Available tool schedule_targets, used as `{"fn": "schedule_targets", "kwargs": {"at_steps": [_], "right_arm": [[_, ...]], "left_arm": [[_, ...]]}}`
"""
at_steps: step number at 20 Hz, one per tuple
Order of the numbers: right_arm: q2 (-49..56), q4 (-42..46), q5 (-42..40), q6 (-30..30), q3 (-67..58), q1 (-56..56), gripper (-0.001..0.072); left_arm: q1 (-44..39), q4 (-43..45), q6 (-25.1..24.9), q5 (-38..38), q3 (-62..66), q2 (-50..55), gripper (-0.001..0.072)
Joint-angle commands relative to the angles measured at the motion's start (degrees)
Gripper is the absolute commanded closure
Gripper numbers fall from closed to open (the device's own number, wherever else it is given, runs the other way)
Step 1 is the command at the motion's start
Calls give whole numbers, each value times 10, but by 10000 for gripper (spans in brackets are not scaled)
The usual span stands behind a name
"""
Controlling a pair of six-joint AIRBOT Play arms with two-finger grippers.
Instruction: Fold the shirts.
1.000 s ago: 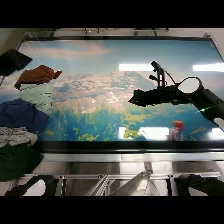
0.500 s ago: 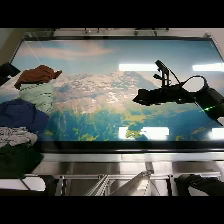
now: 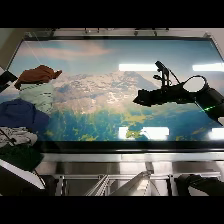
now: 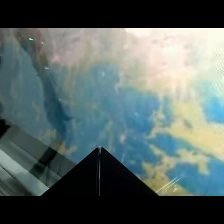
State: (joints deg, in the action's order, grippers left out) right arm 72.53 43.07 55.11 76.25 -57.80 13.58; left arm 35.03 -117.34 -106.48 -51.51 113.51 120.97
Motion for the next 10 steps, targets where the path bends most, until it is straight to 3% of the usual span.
{"fn": "schedule_targets", "kwargs": {"at_steps": [1,5,10], "right_arm": [[0,-2,10,0,0,0,695],[2,-2,9,0,0,0,695],[7,-10,9,0,0,2,695]], "left_arm": [[2,-18,0,-2,60,70,-13],[-2,-120,-25,61,13,77,-11],[-47,-146,-37,40,70,124,-10]]}}
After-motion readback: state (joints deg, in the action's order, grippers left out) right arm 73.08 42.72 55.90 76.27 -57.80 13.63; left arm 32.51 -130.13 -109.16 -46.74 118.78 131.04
